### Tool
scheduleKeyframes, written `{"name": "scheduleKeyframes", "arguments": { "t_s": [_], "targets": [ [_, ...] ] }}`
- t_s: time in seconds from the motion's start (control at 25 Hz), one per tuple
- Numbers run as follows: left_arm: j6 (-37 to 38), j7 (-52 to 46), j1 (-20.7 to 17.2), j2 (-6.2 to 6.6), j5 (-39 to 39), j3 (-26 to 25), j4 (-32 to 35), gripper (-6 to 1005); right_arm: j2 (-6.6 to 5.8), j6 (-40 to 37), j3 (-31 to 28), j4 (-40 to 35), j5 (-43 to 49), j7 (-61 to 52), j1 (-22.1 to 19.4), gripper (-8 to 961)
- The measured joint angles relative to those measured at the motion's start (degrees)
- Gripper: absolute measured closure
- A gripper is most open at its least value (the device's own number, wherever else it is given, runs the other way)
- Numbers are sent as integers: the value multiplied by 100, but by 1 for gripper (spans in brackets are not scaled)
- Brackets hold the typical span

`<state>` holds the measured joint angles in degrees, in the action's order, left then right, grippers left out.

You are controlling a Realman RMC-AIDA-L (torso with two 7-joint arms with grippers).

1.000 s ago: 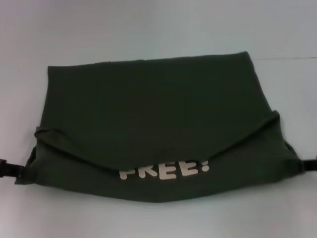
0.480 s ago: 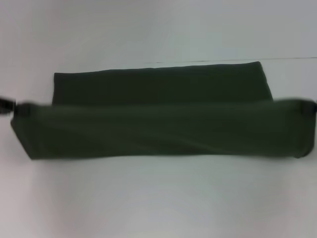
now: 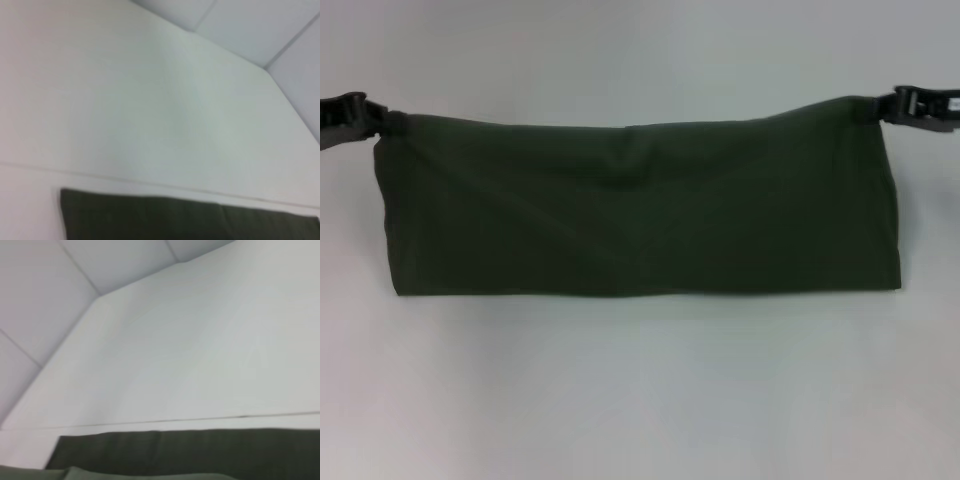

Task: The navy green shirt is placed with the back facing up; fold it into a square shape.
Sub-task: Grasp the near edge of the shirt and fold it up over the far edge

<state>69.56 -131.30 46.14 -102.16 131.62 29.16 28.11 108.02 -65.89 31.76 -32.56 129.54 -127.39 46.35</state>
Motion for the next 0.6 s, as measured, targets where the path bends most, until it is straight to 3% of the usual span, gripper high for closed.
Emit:
{"name": "scheduleKeyframes", "arguments": {
  "t_s": [0.16,0.2,0.6],
  "targets": [
    [-620,201,52,-313,-46,-18,7,940,133,1036,359,334,1,-3,261,918],
    [-980,316,66,-446,-162,-22,-5,940,160,1233,402,383,1,7,298,918],
    [-2150,919,148,-808,-455,-23,-332,941,428,2935,920,854,-12,22,534,917]
  ]
}}
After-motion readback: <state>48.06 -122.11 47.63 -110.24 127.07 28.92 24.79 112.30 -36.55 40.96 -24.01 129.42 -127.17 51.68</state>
